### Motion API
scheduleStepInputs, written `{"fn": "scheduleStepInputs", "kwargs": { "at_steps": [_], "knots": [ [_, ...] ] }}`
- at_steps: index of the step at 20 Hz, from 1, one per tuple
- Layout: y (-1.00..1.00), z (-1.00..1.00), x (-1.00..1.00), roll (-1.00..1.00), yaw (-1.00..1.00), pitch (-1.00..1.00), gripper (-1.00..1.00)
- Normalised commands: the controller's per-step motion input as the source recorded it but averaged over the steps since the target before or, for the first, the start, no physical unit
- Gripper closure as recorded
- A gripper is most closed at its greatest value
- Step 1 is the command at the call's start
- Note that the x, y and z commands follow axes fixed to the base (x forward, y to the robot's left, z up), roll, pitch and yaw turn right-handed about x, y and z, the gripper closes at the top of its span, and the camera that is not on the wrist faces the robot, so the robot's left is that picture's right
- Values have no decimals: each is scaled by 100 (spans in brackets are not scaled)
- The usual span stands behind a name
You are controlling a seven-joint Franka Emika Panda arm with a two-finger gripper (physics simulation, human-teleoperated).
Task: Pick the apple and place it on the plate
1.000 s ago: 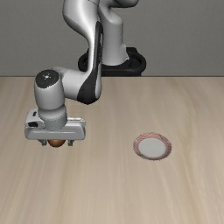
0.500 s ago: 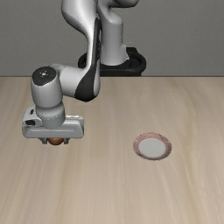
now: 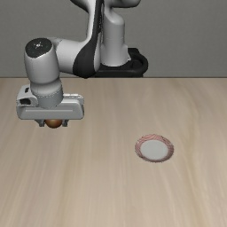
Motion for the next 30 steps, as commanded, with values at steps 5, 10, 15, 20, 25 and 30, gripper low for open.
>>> {"fn": "scheduleStepInputs", "kwargs": {
  "at_steps": [5, 10, 15, 20, 25, 30],
  "knots": [
    [100, 0, 0, 0, 0, 0, 100],
    [100, 0, 0, 0, 0, 0, 100],
    [100, 0, 0, 0, 0, 0, 100],
    [100, 0, 0, 0, 0, 0, 100],
    [100, 0, 0, 0, 0, 0, 100],
    [0, 0, 60, 0, 0, 0, 100]
  ]
}}
